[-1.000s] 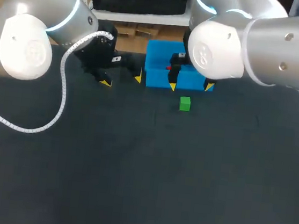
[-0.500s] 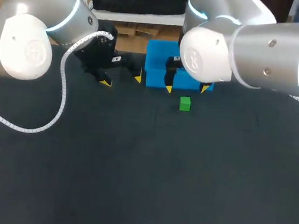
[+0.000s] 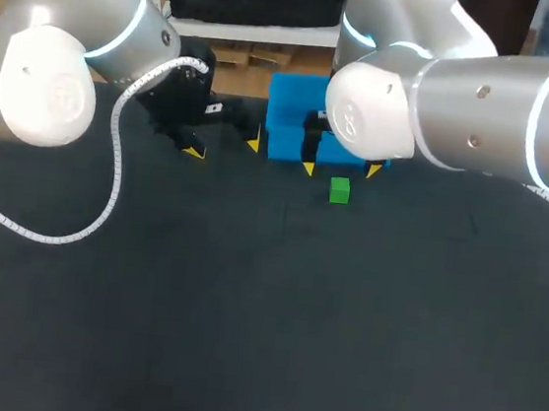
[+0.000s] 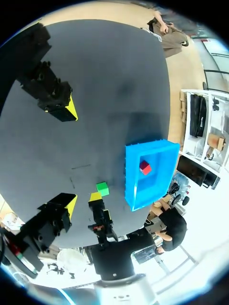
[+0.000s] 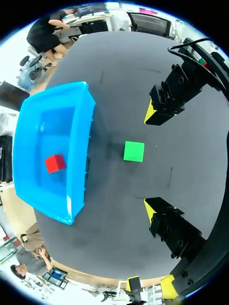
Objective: Use the left arm to pick the red cube and place it into the blue plastic box first, then use the right arm to grasp the green cube and put it into the same blue plastic box after the first action is fully finished.
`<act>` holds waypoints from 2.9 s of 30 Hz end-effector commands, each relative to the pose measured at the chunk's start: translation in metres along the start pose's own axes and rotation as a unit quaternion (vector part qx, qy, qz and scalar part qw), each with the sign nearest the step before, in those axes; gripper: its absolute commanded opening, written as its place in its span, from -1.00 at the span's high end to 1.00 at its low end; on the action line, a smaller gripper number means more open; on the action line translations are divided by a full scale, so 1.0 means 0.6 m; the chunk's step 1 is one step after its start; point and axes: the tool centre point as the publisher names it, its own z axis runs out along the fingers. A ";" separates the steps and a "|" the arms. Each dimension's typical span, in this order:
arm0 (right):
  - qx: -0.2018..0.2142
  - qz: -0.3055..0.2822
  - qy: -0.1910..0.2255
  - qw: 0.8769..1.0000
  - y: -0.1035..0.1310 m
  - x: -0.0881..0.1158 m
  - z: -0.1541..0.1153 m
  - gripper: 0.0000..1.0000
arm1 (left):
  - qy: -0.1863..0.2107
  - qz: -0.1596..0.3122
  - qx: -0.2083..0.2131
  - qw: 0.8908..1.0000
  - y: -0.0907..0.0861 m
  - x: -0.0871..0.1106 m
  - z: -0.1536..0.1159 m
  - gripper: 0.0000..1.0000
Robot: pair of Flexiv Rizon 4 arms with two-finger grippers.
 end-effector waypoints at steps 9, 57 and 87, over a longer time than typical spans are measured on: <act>0.004 0.007 0.004 1.000 0.000 -0.004 0.019 -1.00 | 0.000 0.000 0.002 1.000 0.001 -0.001 0.000 -1.00; -0.004 0.009 0.015 1.000 -0.002 -0.021 0.094 -1.00 | 0.000 0.000 0.002 1.000 0.001 -0.001 0.000 -1.00; 0.001 0.016 0.018 1.000 -0.024 -0.013 0.106 -1.00 | 0.000 0.000 0.002 1.000 0.001 -0.001 0.000 -1.00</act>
